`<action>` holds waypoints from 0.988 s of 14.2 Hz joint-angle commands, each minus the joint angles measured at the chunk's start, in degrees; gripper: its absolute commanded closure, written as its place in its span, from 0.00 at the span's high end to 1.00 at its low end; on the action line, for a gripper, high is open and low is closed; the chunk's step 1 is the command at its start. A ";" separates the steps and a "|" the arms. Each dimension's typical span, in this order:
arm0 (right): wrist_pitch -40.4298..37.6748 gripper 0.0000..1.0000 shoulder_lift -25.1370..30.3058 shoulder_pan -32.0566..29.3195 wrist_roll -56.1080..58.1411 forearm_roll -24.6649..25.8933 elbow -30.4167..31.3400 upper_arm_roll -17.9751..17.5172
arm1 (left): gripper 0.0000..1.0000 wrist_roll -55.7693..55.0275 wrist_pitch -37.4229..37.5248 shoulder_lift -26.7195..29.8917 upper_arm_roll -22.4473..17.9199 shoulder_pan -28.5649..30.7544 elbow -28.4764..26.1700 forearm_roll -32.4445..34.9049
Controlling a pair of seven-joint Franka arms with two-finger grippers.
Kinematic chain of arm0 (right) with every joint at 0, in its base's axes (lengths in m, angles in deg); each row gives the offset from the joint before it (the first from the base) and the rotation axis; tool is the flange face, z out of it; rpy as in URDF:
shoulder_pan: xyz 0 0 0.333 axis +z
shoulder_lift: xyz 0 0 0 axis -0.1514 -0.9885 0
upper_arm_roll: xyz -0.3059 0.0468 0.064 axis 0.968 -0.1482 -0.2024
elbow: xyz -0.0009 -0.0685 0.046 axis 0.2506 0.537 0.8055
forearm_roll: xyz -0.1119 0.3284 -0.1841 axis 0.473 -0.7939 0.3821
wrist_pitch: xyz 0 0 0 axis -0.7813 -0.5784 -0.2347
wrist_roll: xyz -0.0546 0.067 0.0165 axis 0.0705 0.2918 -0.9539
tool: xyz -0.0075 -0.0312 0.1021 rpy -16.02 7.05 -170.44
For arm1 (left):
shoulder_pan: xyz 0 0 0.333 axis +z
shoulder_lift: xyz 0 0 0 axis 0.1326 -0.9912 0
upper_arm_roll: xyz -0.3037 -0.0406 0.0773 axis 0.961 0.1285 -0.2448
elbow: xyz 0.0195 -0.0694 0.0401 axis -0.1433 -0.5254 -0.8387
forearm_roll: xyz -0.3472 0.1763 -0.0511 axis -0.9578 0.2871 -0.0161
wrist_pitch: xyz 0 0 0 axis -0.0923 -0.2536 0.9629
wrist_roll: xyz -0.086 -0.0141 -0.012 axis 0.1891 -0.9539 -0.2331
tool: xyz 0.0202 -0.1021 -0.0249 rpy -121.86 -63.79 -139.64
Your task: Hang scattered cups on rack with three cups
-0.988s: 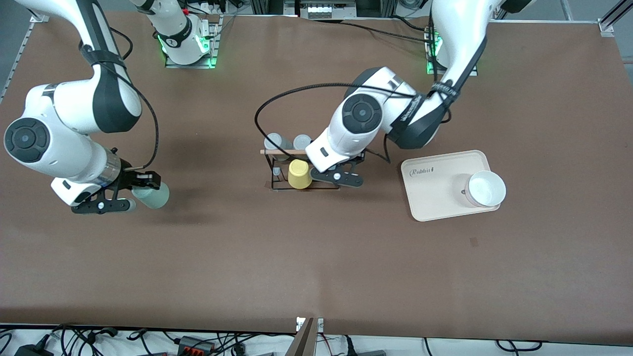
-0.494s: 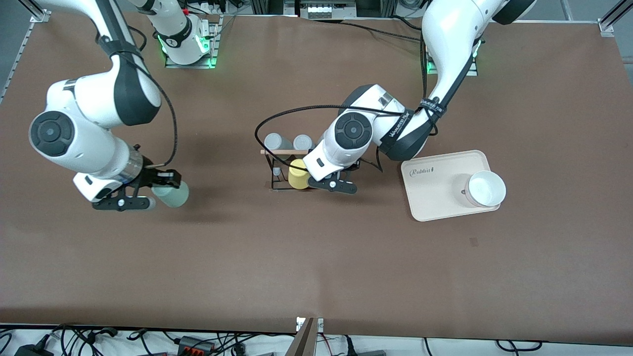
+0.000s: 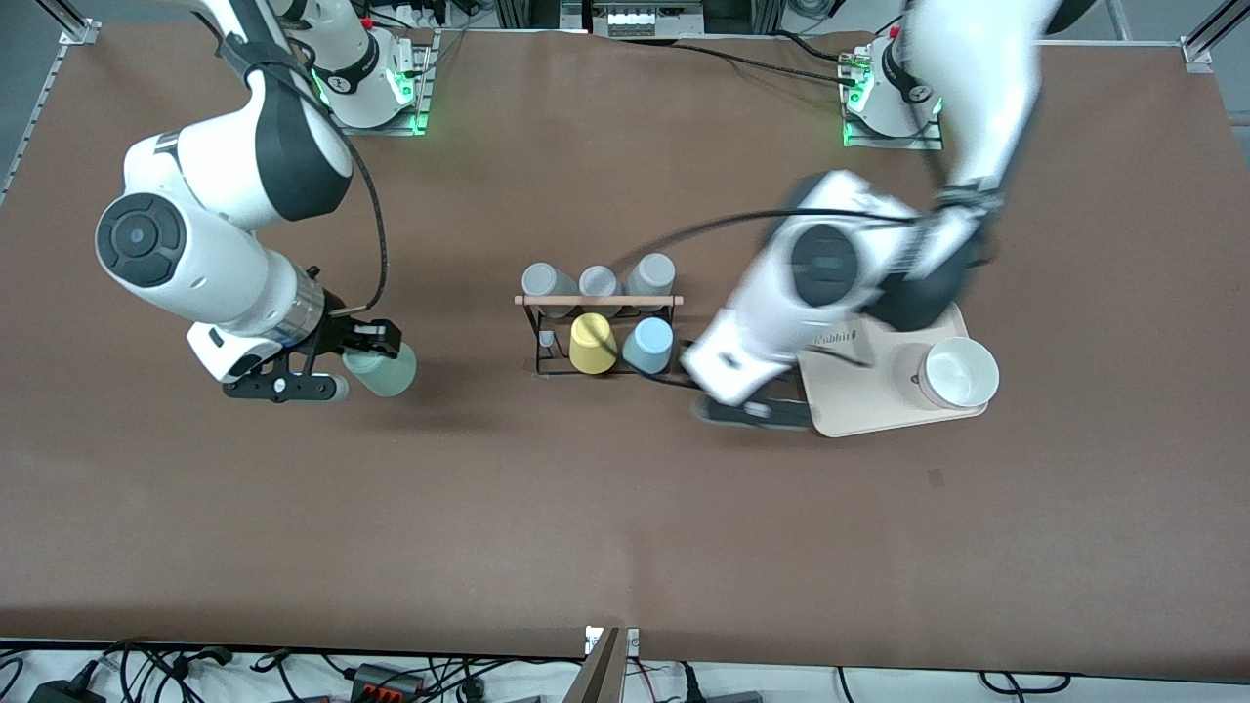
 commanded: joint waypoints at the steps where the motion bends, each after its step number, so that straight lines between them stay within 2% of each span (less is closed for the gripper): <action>1: -0.74 0.37 -1.68 3.68 -6.81 -0.86 -2.71 0.02 | 1.00 0.02 6.76 5.17 0.77 3.78 -1.47 0.92; 4: 1.00 0.37 -3.00 8.17 -12.97 -0.77 -2.80 0.11 | 1.00 3.33 12.05 8.43 0.94 8.61 -1.39 0.22; 6: 4.78 0.37 -4.58 10.72 -15.96 -0.68 -2.89 0.11 | 1.00 8.17 12.23 12.99 -0.11 9.50 -2.43 0.30; 9: 6.46 0.37 -6.52 13.89 -19.84 -0.50 -2.98 0.11 | 1.00 13.18 13.38 20.55 -4.85 10.82 -8.39 0.13; 12: 6.38 0.37 -7.83 15.47 -21.51 -0.50 -3.94 0.11 | 1.00 19.08 12.76 28.81 -5.82 12.84 -18.85 0.13; 14: 6.47 0.37 -8.80 16.09 -21.69 -0.24 -4.03 0.11 | 1.00 19.26 12.94 29.71 -5.91 13.46 -19.93 0.13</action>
